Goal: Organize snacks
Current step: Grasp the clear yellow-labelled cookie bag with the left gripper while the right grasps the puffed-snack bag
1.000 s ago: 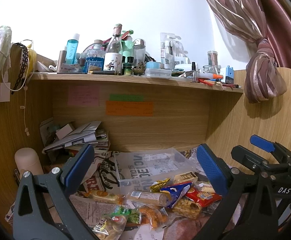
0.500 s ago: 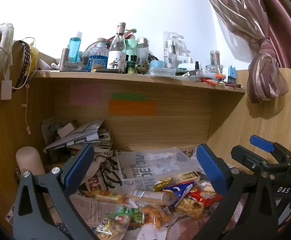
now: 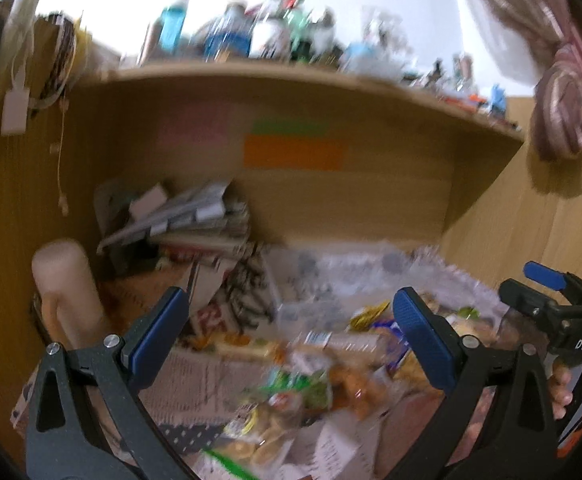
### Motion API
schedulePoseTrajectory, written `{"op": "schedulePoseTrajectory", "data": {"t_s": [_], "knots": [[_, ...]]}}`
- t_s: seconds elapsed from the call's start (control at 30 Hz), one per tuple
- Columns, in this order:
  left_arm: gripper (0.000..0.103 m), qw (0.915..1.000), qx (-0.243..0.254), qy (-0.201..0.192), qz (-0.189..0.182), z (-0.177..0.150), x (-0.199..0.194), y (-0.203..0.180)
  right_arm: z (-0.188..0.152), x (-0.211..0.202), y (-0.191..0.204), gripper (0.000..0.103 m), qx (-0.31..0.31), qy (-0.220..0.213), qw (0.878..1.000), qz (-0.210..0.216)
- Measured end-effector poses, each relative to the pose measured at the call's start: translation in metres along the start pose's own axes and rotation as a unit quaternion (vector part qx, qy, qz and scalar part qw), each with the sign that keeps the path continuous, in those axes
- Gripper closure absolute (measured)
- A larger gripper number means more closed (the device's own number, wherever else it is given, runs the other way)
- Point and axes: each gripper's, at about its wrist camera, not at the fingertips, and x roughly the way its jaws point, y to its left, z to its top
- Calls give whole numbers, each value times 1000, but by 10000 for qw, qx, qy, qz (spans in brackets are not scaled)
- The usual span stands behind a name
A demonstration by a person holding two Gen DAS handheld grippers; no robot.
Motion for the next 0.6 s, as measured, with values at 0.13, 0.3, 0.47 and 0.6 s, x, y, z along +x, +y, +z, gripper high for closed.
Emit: {"op": "schedulePoseTrajectory", "data": {"t_s": [0.13, 0.3, 0.47, 0.6], "knots": [[0, 9985, -173, 513, -19, -15, 17, 16, -17, 17, -10, 0, 36, 501, 9987, -13], [0, 9948, -473, 879, -195, -39, 38, 22, -37, 30, -15, 1, 64, 980, 9952, -13], [0, 9918, -517, 1144, -217, -62, 57, 18, -53, 44, -16, 20, 213, 1414, 9896, 187], [0, 9890, -488, 1388, -181, -76, 67, 17, -60, 49, -14, 29, 279, 1496, 9876, 380]]}}
